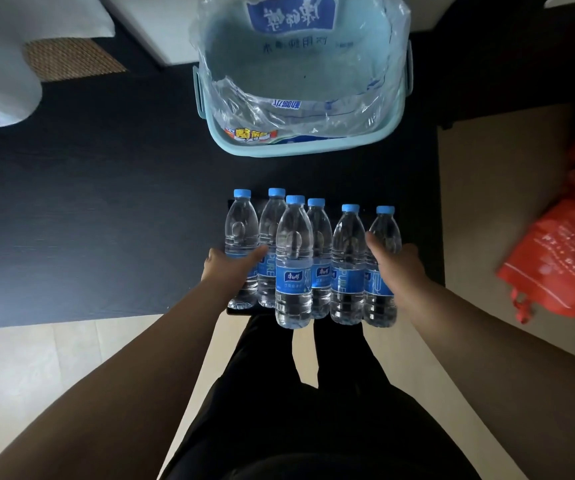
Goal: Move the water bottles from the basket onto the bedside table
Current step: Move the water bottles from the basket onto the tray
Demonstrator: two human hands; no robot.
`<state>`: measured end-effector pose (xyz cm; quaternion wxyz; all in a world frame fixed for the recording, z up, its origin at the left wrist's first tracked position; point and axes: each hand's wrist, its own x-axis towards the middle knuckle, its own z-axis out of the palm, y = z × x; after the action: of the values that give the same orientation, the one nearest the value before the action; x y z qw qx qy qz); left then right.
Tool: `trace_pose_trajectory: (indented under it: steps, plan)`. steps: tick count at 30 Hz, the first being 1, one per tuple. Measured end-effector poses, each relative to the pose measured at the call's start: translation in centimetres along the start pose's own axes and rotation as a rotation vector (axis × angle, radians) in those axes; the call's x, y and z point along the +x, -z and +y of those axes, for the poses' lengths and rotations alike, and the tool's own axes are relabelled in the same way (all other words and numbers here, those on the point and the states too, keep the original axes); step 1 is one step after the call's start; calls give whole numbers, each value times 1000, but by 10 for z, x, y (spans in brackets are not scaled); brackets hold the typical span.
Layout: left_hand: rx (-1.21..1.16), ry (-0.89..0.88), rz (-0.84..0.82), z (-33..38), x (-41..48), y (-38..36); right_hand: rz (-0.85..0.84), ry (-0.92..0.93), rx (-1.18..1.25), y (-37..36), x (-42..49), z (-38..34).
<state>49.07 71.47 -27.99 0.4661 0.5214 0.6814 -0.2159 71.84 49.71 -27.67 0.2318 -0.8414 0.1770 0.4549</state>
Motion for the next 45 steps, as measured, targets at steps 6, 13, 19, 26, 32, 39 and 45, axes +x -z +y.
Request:
trace_pose_trajectory:
  steps: [6, 13, 19, 26, 32, 39, 45]
  plan:
    - [-5, -15, 37, 1, -5, 0, -32, 39, 63, 6, -11, 2]
    - [-80, -120, 100, 14, -35, 19, -46, 134, 163, 26, -43, -18]
    - [-70, -218, 128, 29, -74, 48, -69, 262, 99, 50, -72, -43]
    - [-89, -282, 178, 44, -130, 79, -130, 449, 72, 87, -111, -73]
    - [-142, -366, 200, 48, -168, 100, -138, 596, 38, 111, -139, -94]
    - [-257, -312, 278, 25, -195, 99, -101, 690, -154, 117, -151, -118]
    - [-396, -197, 316, -31, -212, 95, -168, 793, -208, 86, -163, -124]
